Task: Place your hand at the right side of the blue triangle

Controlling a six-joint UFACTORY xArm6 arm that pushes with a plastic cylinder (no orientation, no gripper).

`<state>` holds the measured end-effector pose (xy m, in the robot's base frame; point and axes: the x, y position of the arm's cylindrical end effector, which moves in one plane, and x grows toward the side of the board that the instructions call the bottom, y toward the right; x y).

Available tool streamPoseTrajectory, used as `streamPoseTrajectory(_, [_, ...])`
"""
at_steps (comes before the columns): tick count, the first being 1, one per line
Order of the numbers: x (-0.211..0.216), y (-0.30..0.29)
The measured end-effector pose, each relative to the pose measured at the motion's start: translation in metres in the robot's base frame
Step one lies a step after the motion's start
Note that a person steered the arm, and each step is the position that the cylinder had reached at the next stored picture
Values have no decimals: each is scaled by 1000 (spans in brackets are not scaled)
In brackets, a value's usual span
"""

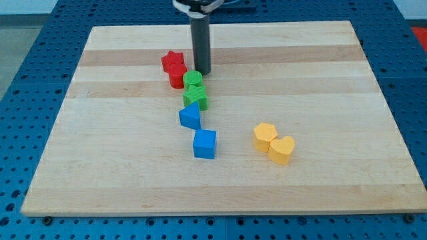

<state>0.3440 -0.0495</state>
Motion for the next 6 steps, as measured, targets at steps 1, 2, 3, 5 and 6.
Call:
streamPoseTrajectory(1, [16, -13])
streamPoseTrajectory(2, [35, -16])
streamPoseTrajectory(3, [41, -16])
streamPoseTrajectory(5, [19, 29])
streamPoseTrajectory(6, [53, 67])
